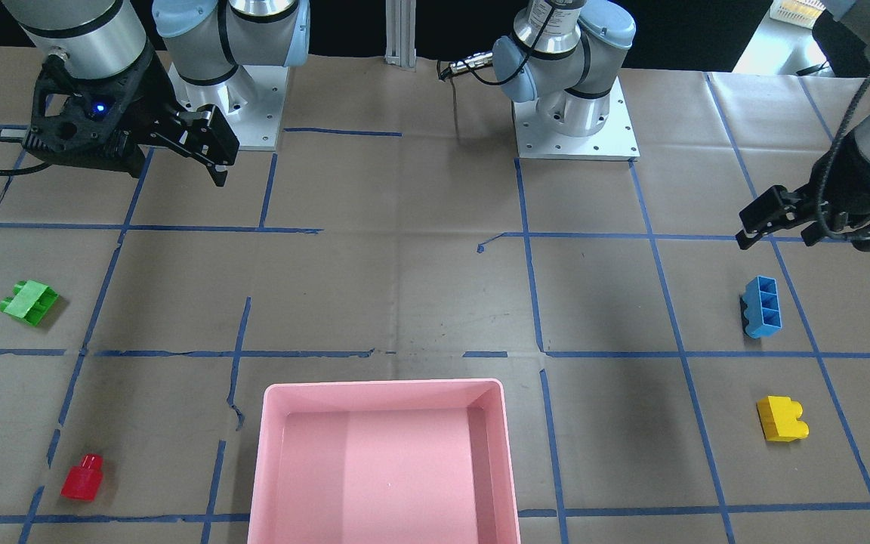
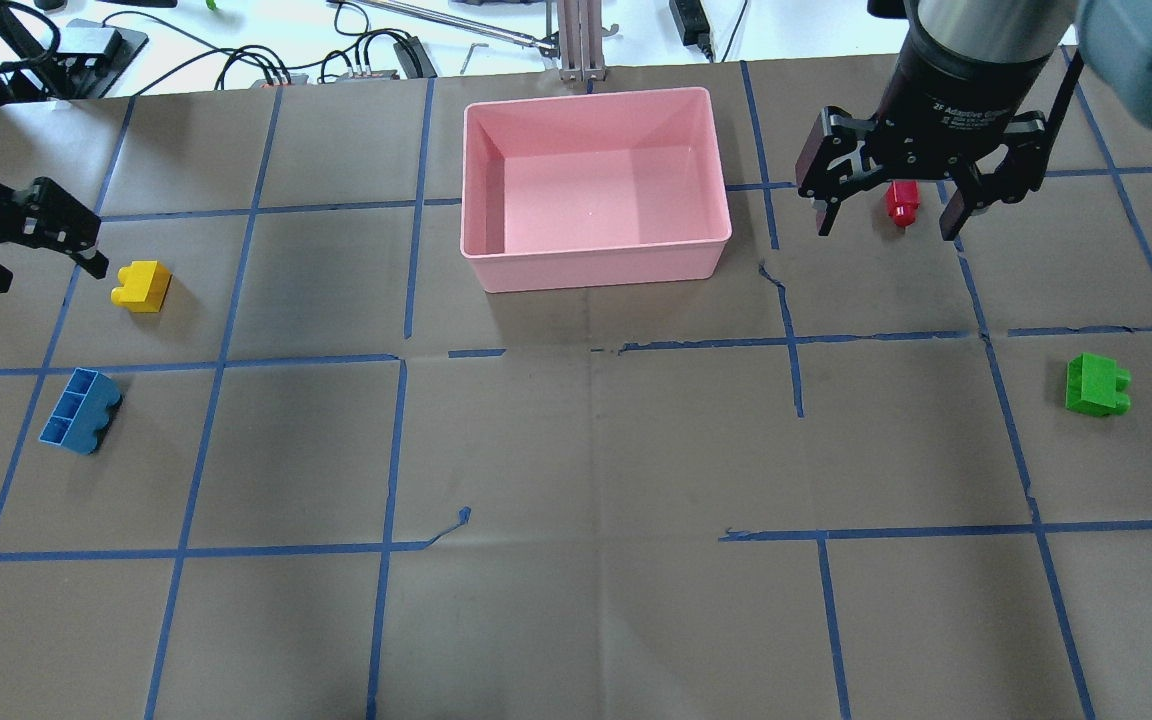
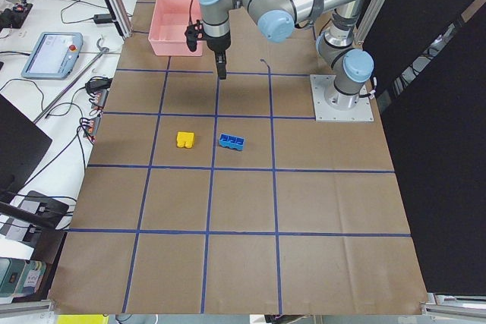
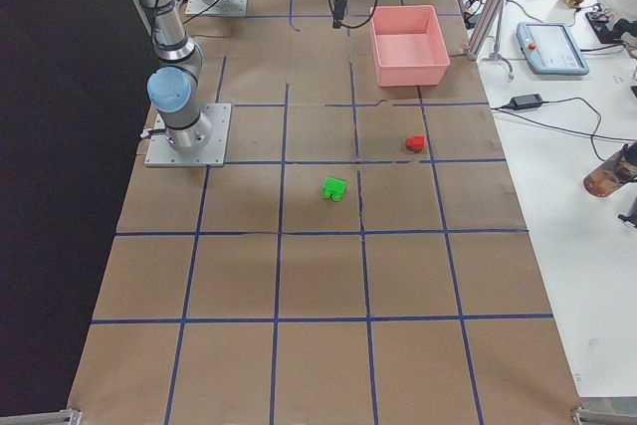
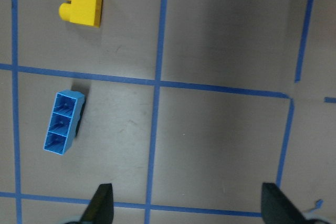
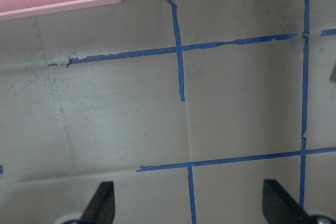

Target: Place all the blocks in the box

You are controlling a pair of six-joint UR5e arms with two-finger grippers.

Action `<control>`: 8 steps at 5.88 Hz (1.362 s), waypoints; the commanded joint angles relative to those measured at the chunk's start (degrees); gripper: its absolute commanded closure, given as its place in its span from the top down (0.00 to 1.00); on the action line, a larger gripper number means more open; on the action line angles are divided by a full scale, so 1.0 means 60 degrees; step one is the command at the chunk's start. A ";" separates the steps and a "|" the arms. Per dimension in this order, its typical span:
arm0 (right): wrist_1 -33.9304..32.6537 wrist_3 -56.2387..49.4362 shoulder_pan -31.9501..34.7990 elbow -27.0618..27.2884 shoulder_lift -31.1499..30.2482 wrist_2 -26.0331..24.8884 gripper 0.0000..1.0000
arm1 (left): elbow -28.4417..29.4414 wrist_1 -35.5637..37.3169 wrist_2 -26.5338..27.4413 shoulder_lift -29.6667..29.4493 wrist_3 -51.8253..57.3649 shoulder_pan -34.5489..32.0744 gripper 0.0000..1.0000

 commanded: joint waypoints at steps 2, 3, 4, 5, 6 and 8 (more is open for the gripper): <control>0.0015 0.0002 0.0000 0.0002 -0.0004 -0.0007 1.00 | -0.1252 0.2733 0.0000 -0.1143 0.5105 0.2262 0.99; 0.0015 0.0002 0.0000 0.0002 -0.0004 -0.0007 1.00 | -0.1459 0.3500 -0.0029 -0.1656 0.5439 0.2310 0.99; 0.0015 -0.0013 0.0000 0.0002 0.0010 -0.0007 1.00 | -0.1664 0.4247 -0.0087 -0.2183 0.5442 0.2267 0.99; 0.0015 -0.0013 0.0000 0.0002 0.0011 -0.0007 1.00 | -0.1855 0.4719 -0.0103 -0.2420 0.5457 0.2150 0.99; 0.0029 -0.0013 0.0000 0.0017 0.0011 -0.0022 1.00 | -0.1929 0.4738 -0.0146 -0.2669 0.5442 0.2135 0.98; -0.0072 -0.1348 -0.0610 0.0017 0.0098 -0.0197 1.00 | -0.1930 0.4825 -0.0147 -0.3125 0.5588 0.1742 0.98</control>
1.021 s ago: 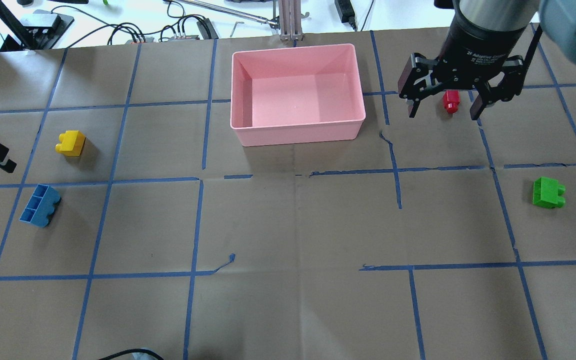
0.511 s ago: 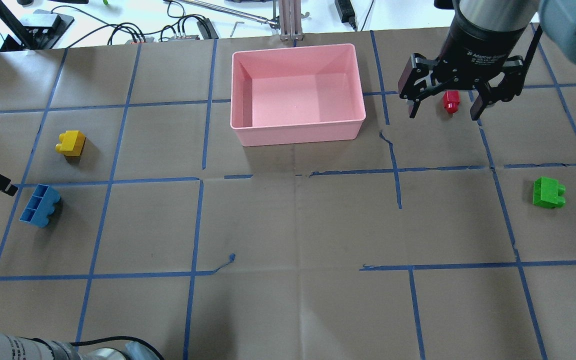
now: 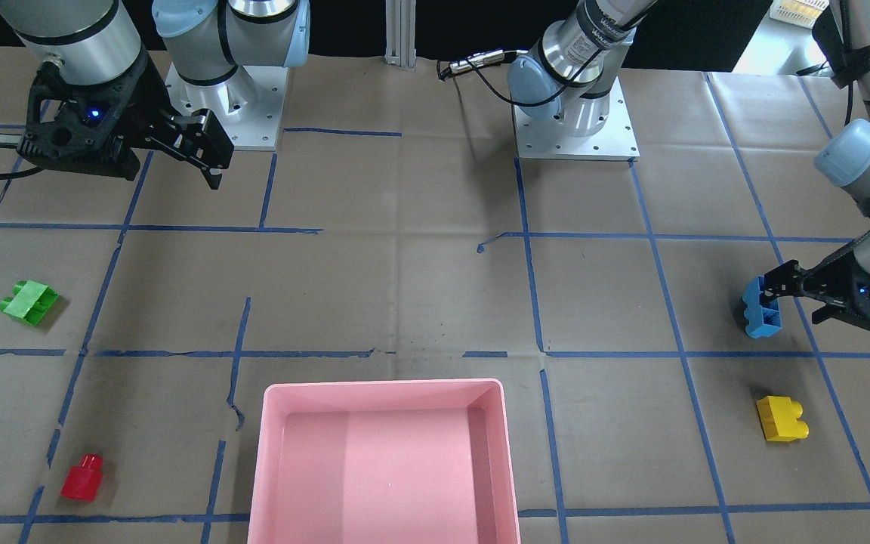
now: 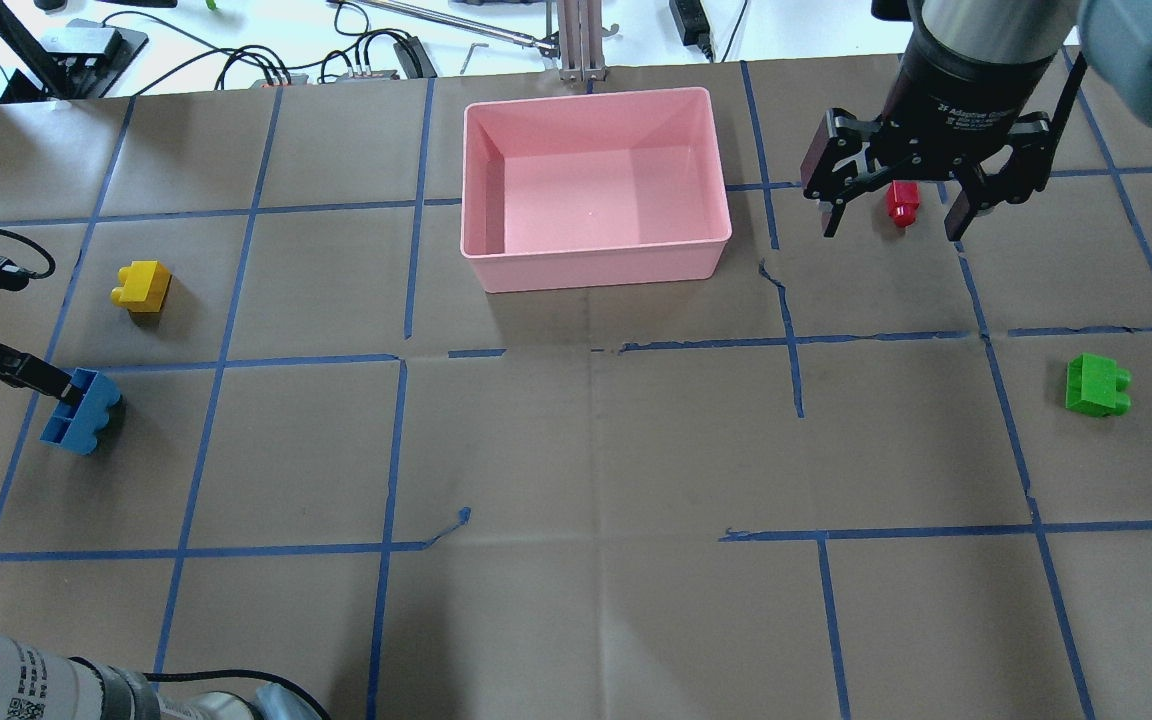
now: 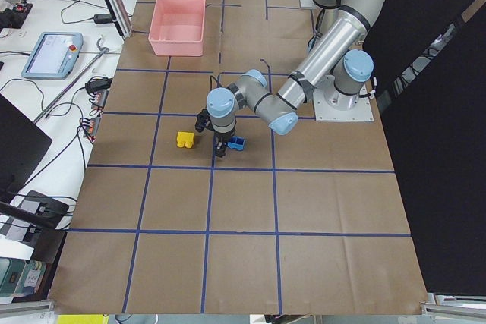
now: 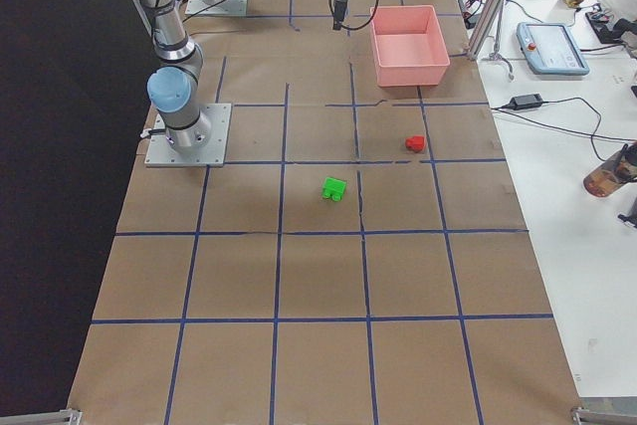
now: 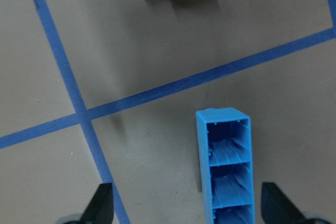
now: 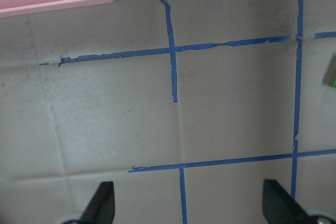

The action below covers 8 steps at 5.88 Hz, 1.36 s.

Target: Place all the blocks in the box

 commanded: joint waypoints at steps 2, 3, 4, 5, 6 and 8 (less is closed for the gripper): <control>0.0026 -0.2600 -0.2220 0.0010 0.0056 -0.0058 1.00 | -0.0029 0.0063 0.0069 -0.0257 0.0095 -0.0242 0.63; -0.0017 -0.4282 -0.3303 0.0010 0.0071 -0.0029 1.00 | -0.0029 0.0077 0.0069 -0.0287 0.0110 -0.0242 0.24; -0.0047 -0.4444 -0.4358 0.0010 0.0143 -0.0072 1.00 | 0.0015 0.0077 0.0040 -0.0287 0.0096 -0.0242 0.02; -0.0032 -0.4431 -0.5123 0.0025 0.0449 -0.0145 1.00 | 0.0175 -0.0010 0.0011 -0.0229 0.0023 -0.0300 0.00; -0.0090 -0.4315 -0.5739 0.0025 0.0930 -0.0291 1.00 | 0.0568 -0.0097 -0.0120 -0.0011 -0.0094 -0.0764 0.00; -0.0819 -0.3688 -0.6170 0.0330 0.2043 -0.0307 1.00 | 0.1927 -0.0551 -0.0355 0.0225 -0.1670 -0.3085 0.00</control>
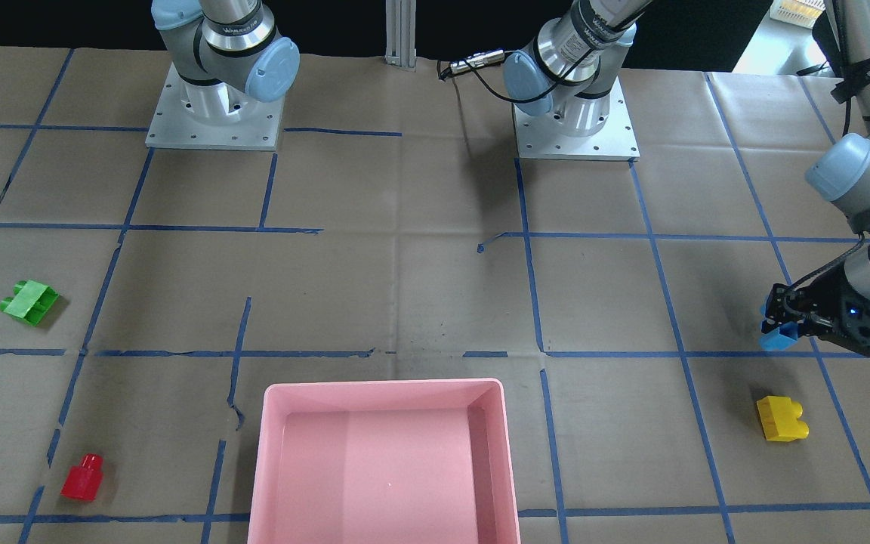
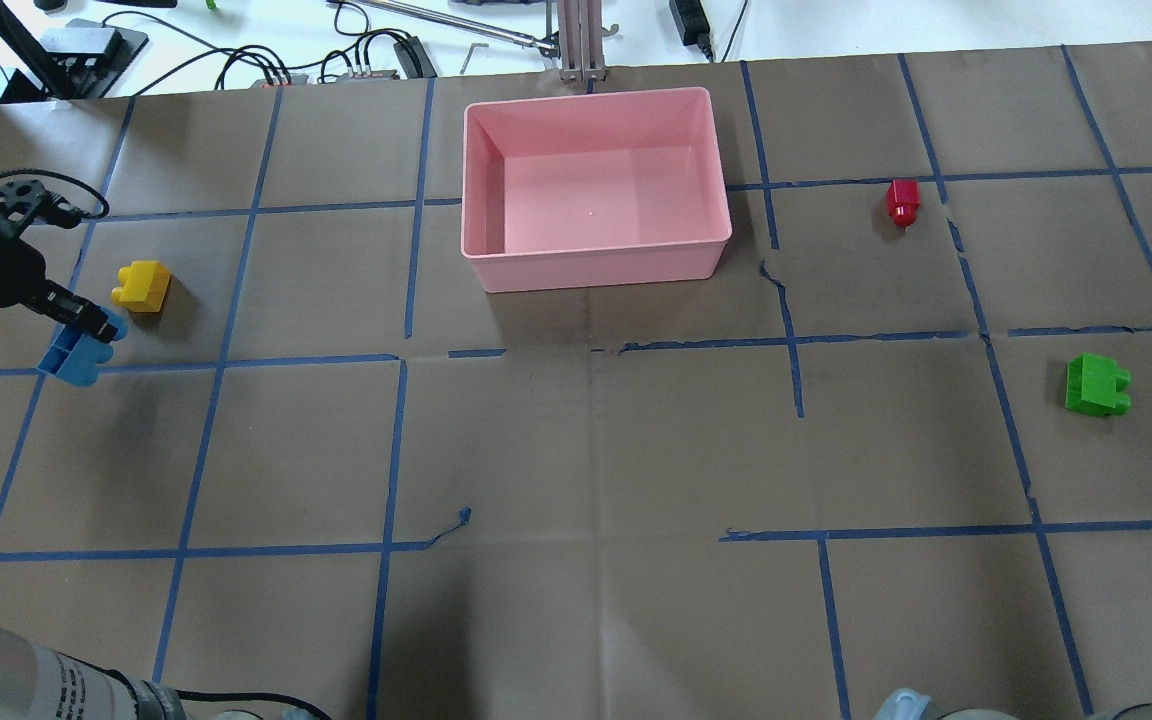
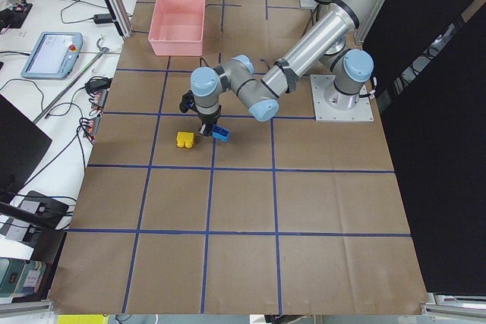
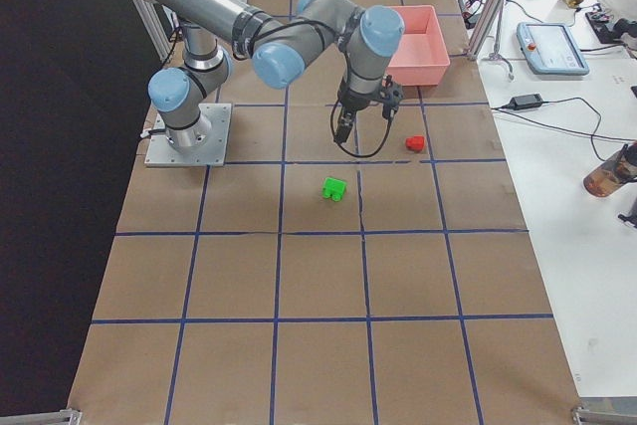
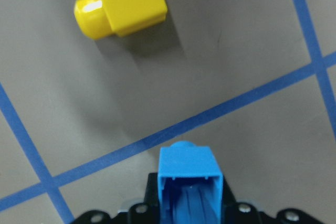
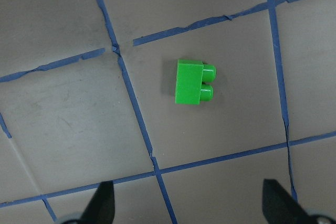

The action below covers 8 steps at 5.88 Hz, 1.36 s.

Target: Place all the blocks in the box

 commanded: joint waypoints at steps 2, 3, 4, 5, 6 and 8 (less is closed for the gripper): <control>-0.2030 0.0464 -0.0196 0.1500 0.0635 -0.0259 0.99 | 0.1939 -0.0180 -0.0085 -0.0265 -0.3390 -0.3311 0.00; -0.3806 0.0537 -0.0240 0.2811 0.0649 -0.0260 0.99 | 0.2715 -0.0166 -0.0085 -0.0673 -0.4392 -0.4308 0.00; -0.4520 0.0741 -0.0240 0.3491 0.0679 -0.0159 0.99 | 0.3680 -0.0166 -0.0114 -0.1316 -0.6026 -0.5246 0.00; -0.5571 0.0743 -0.0240 0.4020 0.0954 -0.0143 0.99 | 0.4791 -0.0166 -0.0158 -0.2192 -0.7304 -0.6082 0.00; -0.6379 0.0641 -0.0255 0.4214 0.1334 -0.0187 0.99 | 0.5412 -0.0180 -0.0332 -0.2926 -0.7418 -0.6685 0.00; -0.6460 0.0640 -0.0255 0.4201 0.1630 -0.0143 0.99 | 0.4909 0.0095 -0.0217 -0.3559 -0.7405 -0.6998 0.28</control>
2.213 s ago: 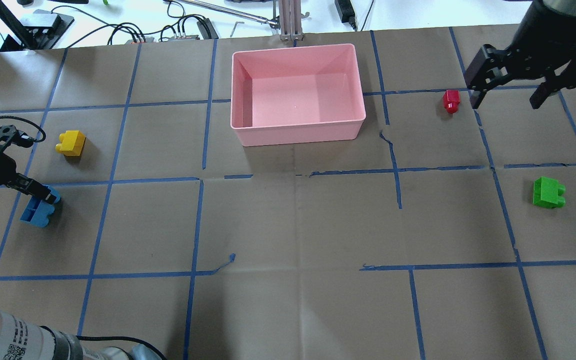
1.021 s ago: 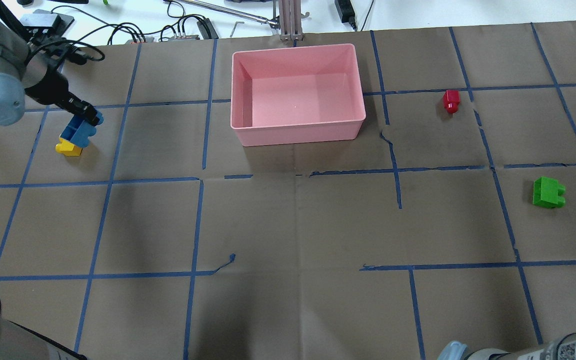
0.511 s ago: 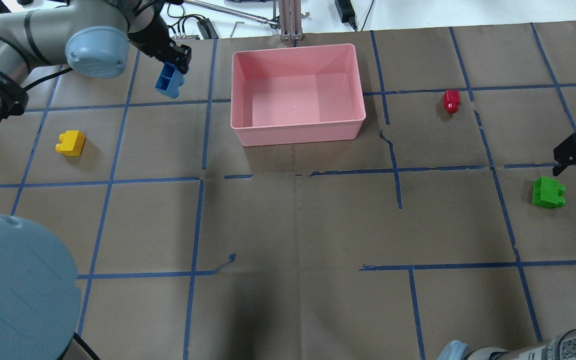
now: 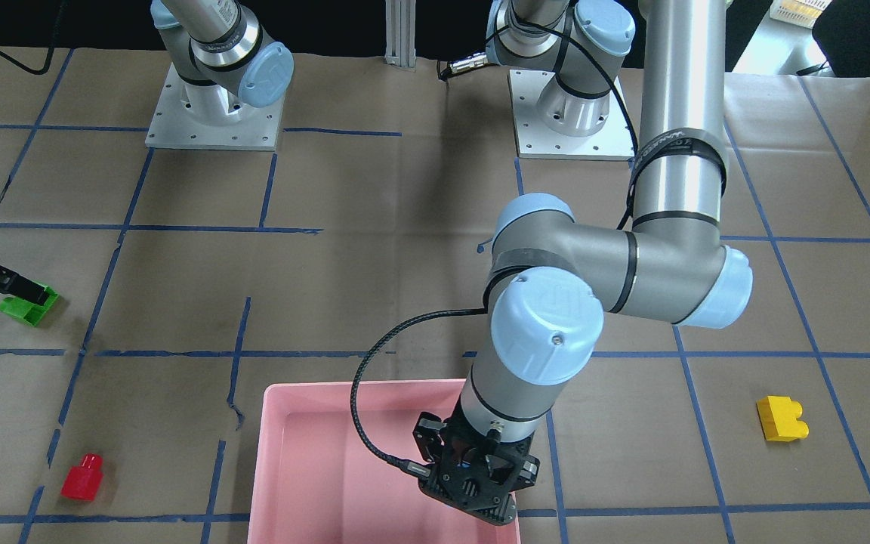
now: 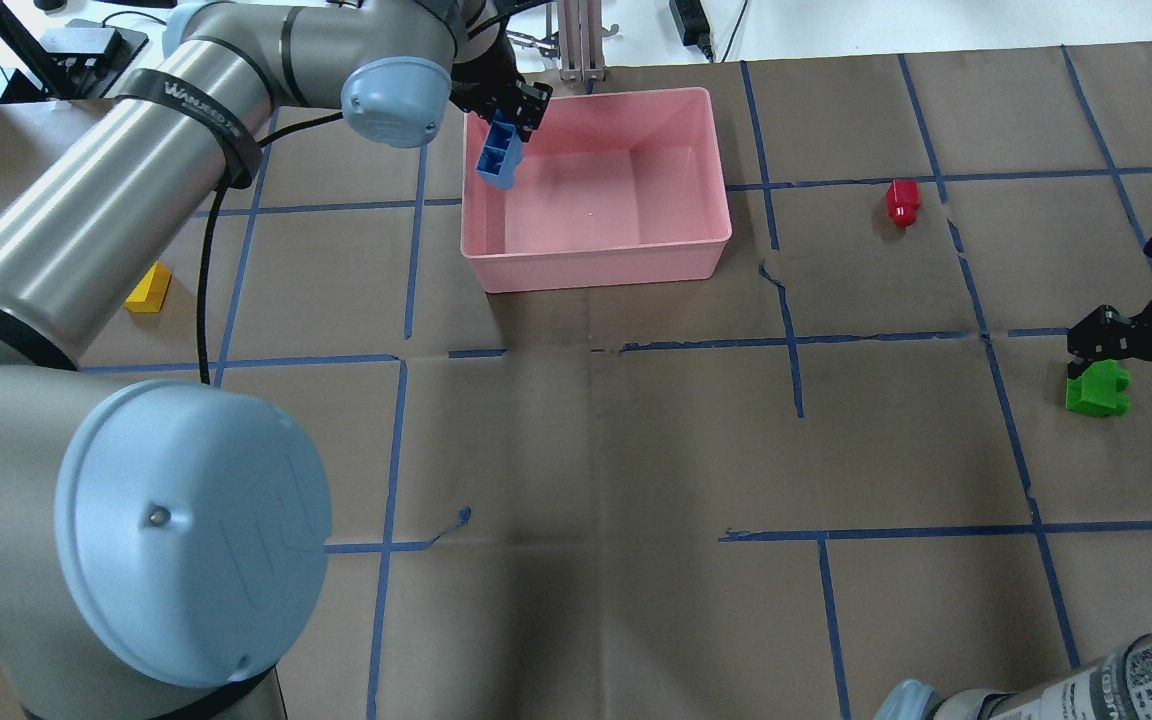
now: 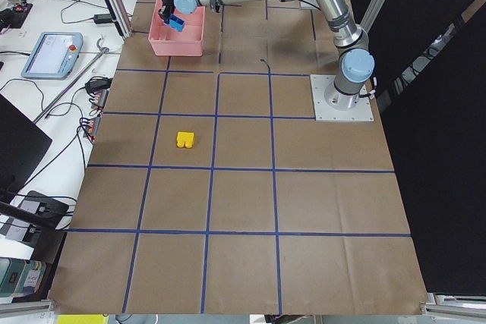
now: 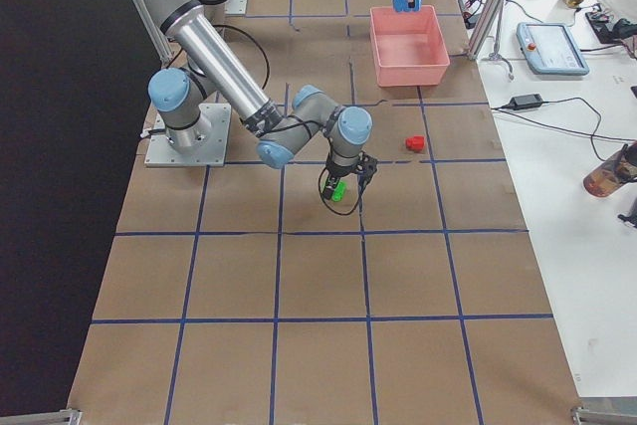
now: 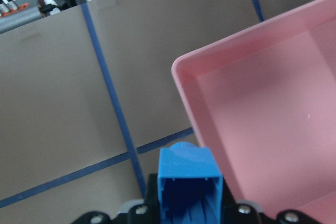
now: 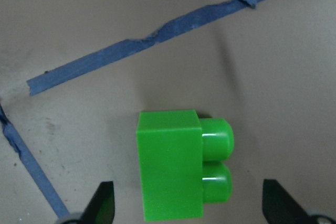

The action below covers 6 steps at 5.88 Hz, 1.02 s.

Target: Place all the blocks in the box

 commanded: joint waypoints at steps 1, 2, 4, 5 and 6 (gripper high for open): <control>-0.0218 -0.0021 -0.0001 0.0020 0.0300 0.0000 0.99 | -0.0292 0.0361 0.0071 -0.0378 0.0013 -0.0133 0.99; -0.0654 -0.0036 -0.0001 0.0020 0.0417 -0.0058 0.99 | -0.0351 0.0204 0.0115 -0.0117 -0.0001 -0.0133 1.00; -0.0644 0.0066 -0.0001 0.0006 0.0433 -0.0059 0.83 | -0.0395 -0.1384 0.0203 0.1067 -0.0001 0.1118 1.00; -0.0615 0.0067 -0.0001 0.0006 0.0433 -0.0059 0.75 | -0.0758 -0.1467 0.0595 0.1319 -0.0103 0.1837 1.00; -0.0571 0.0023 0.0014 0.0006 0.0419 -0.0059 0.65 | -0.1386 -0.1410 0.1135 0.1510 -0.0060 0.3019 1.00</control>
